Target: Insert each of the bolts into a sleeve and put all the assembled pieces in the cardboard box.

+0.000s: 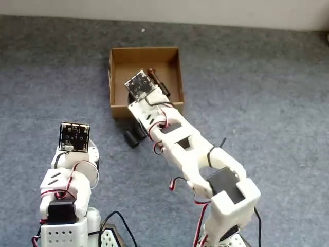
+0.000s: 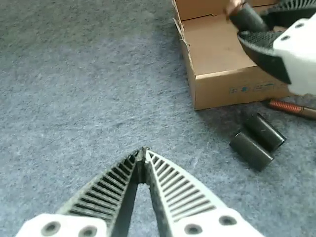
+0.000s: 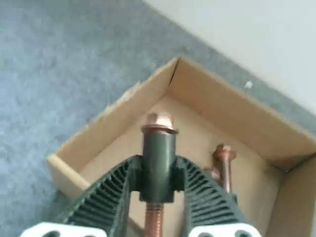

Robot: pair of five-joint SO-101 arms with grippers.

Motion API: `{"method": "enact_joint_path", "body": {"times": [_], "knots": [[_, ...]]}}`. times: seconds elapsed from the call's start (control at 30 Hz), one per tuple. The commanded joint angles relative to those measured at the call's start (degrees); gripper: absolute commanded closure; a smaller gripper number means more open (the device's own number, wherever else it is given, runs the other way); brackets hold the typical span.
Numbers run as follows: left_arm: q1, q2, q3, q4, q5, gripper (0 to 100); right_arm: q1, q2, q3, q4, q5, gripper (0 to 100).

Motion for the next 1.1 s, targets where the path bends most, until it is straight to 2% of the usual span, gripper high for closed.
{"method": "enact_joint_path", "body": {"times": [0.0,0.2,0.4,0.53,0.67,0.8,1.07], "knots": [[-0.75,-0.48,0.13,-1.05,-0.79,99,0.66,-1.45,-3.65,1.01,0.44,86.5],[-0.75,-0.48,0.13,-1.05,-0.79,99,1.63,-8.75,-4.09,13.05,0.35,86.5],[-0.84,-0.48,0.13,-1.05,-0.79,99,1.54,-23.16,-4.00,34.59,0.35,86.5],[-0.84,-0.48,0.13,-1.05,-0.79,99,-1.01,-26.07,-4.53,48.57,0.35,86.5],[-0.84,-0.48,0.13,-1.05,-0.79,99,-3.47,-22.37,-4.53,55.34,-0.97,86.5],[-0.84,-0.48,0.13,-1.05,-0.79,99,-4.53,-15.78,-8.40,56.84,-3.87,86.1],[-0.84,-0.48,0.13,-0.97,-0.79,99,-5.23,0.75,-27.82,68.44,-4.04,86.1]]}}
